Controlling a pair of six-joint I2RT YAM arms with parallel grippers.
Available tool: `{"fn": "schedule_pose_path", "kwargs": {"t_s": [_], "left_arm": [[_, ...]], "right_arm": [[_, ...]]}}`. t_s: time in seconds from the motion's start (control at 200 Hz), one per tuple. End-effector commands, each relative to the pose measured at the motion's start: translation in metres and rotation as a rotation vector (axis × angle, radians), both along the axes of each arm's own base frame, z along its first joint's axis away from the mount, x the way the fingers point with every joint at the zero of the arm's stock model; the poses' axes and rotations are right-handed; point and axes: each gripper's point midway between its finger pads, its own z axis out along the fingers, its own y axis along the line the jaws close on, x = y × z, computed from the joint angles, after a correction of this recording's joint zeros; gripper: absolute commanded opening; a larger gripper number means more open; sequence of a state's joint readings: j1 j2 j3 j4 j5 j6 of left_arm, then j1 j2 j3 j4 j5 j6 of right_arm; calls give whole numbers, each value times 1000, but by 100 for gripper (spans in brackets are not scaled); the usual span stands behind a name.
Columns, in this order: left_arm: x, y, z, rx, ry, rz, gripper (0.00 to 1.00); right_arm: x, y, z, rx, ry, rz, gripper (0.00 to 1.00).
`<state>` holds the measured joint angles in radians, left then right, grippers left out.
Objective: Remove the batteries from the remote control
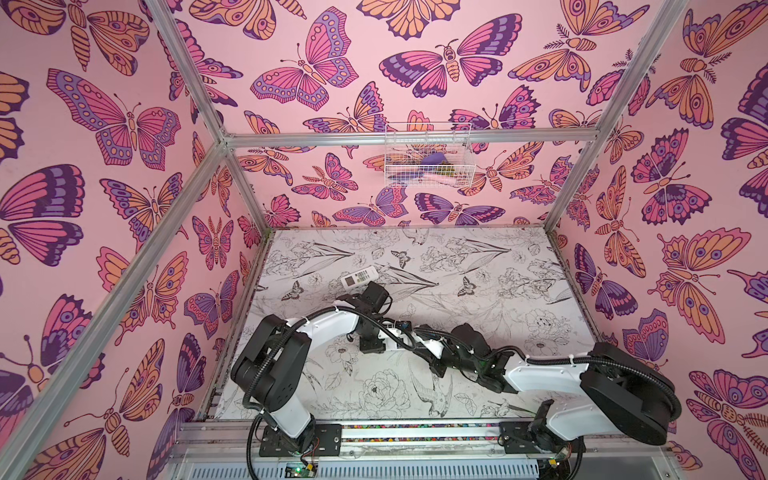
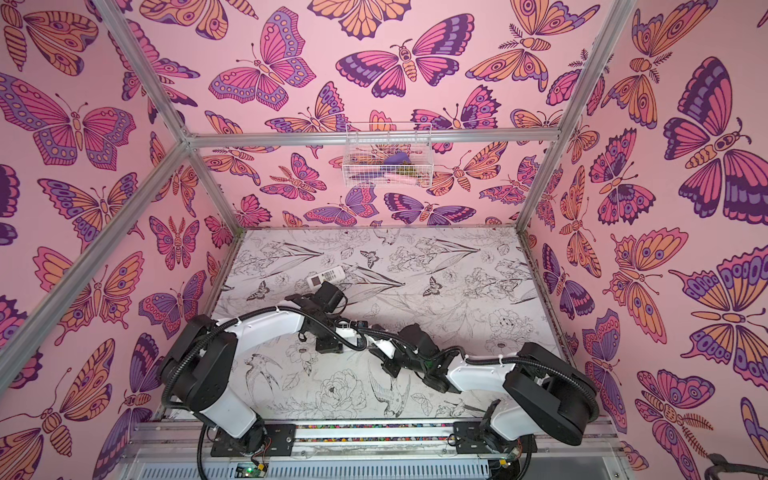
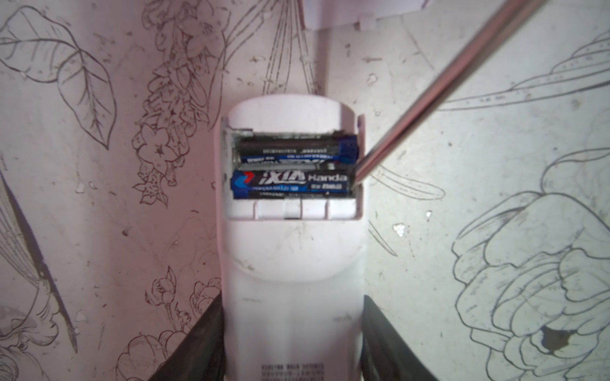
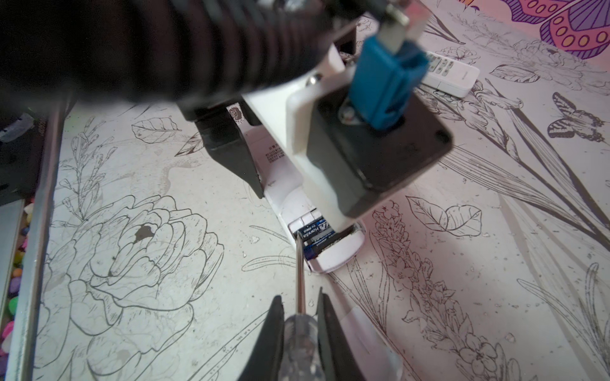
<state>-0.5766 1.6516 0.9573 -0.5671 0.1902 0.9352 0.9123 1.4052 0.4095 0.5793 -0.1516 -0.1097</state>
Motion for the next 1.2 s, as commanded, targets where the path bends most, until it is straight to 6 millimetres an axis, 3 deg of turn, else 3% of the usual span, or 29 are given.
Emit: {"fn": "schedule_pose_path", "kwargs": {"t_s": [0.0, 0.366, 0.972, 1.052, 1.192], "left_arm": [[-33, -2, -7, -4, 132, -54, 37], [-14, 1, -10, 30, 48, -27, 37], [79, 10, 1, 147, -374, 131, 36], [83, 8, 2, 155, -415, 116, 36], [74, -2, 2, 140, -415, 71, 35]], "right_arm": [[28, -10, 25, 32, -124, -115, 0], [30, -16, 20, 11, -120, -128, 0], [28, -54, 12, 0, -63, -250, 0], [31, -61, 14, 26, -45, -296, 0], [34, -62, 13, 52, -24, -319, 0]]}}
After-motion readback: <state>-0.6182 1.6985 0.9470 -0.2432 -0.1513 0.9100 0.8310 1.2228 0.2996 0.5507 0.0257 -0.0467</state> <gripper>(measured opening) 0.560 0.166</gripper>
